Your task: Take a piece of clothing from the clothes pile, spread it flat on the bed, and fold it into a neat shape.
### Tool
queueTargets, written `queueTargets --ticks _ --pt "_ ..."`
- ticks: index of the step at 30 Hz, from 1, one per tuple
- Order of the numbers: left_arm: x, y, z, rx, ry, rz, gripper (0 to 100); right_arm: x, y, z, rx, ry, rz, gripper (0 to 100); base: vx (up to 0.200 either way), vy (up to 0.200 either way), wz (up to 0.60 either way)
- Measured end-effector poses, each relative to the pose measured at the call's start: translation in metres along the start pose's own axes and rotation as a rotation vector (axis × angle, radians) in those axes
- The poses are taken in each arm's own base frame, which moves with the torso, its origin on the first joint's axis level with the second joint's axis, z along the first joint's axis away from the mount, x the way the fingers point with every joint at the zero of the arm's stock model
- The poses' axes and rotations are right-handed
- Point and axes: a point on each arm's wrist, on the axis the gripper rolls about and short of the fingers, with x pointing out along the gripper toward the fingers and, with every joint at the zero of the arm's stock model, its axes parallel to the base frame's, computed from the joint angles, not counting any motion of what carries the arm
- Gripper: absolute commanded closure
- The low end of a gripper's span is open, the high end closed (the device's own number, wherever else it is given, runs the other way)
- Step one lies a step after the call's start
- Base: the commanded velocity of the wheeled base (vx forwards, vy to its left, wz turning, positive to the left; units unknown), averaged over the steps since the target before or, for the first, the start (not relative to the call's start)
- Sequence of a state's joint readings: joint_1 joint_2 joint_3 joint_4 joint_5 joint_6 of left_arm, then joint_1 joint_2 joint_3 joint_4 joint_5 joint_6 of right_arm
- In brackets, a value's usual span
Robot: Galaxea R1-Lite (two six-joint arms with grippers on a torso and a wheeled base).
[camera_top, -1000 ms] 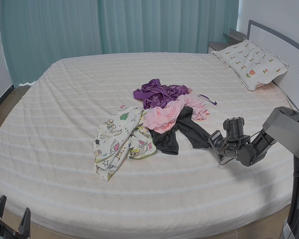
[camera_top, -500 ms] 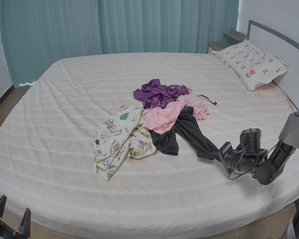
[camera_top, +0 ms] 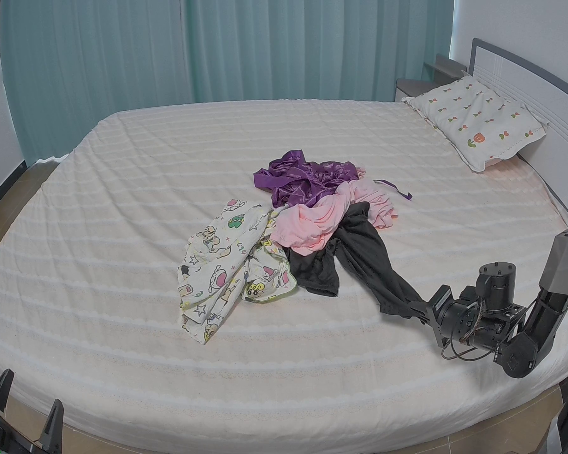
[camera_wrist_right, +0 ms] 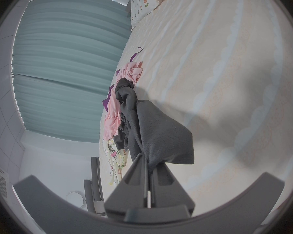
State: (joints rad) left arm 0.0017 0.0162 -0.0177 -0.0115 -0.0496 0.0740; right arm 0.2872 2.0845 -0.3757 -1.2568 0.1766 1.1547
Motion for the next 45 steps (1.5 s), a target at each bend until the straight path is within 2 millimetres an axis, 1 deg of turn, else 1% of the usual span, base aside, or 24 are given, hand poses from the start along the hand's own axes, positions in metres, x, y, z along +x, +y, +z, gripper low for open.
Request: queueTargets --ticks 6,11,13,15,19,21,22,24,30,34,39,42,45 --pt "0.001 0.0 0.002 -0.02 0.004 -0.001 0 -0.002 0.0 0.0 0.001 0.0 0.001 100 0.0 0.0 0.0" --pt "0.002 0.002 0.034 -0.078 -0.044 -0.013 0 -0.002 0.001 -0.001 0.004 0.002 0.004 100 0.0 0.0 0.0" --pt "0.007 0.003 0.045 -0.071 -0.024 -0.028 0 -0.002 0.001 -0.001 0.009 0.002 0.005 100 0.0 0.0 0.0" --pt "0.015 0.004 0.051 -0.06 0.023 -0.052 0 -0.002 0.002 -0.001 0.012 0.003 0.006 100 0.0 0.0 0.0" --pt "0.038 0.004 0.058 -0.059 0.143 -0.108 0 -0.002 0.002 -0.002 0.019 0.002 0.009 100 0.0 0.0 0.0" --pt "0.051 0.004 0.062 -0.062 0.188 -0.14 0 -0.002 0.002 -0.002 0.021 0.002 0.009 100 0.0 0.0 0.0" --pt "0.062 0.003 0.063 -0.067 0.223 -0.164 0 -0.002 0.002 -0.002 0.023 0.002 0.009 100 0.0 0.0 0.0" --pt "0.074 0.002 0.064 -0.078 0.253 -0.19 0 -0.002 0.002 -0.002 0.024 0.001 0.01 100 0.0 0.0 0.0" --pt "0.121 -0.012 0.062 -0.153 0.371 -0.287 0 -0.002 0.002 -0.002 0.028 0.0 0.01 100 0.0 0.0 0.0" --pt "0.153 -0.03 0.054 -0.21 0.455 -0.324 0 -0.002 0.002 -0.002 0.031 0.0 0.009 100 0.0 0.0 0.0" --pt "0.192 -0.06 0.041 -0.29 0.56 -0.308 0 -0.002 0.002 -0.002 0.033 -0.002 0.008 100 0.0 0.0 0.0" --pt "0.219 -0.083 0.035 -0.365 0.599 -0.287 0 -0.002 0.002 -0.002 0.034 -0.003 0.008 100 0.0 0.0 0.0" --pt "0.247 -0.111 0.032 -0.475 0.61 -0.271 0 -0.002 0.002 -0.002 0.035 -0.003 0.007 100 0.0 0.0 0.0"
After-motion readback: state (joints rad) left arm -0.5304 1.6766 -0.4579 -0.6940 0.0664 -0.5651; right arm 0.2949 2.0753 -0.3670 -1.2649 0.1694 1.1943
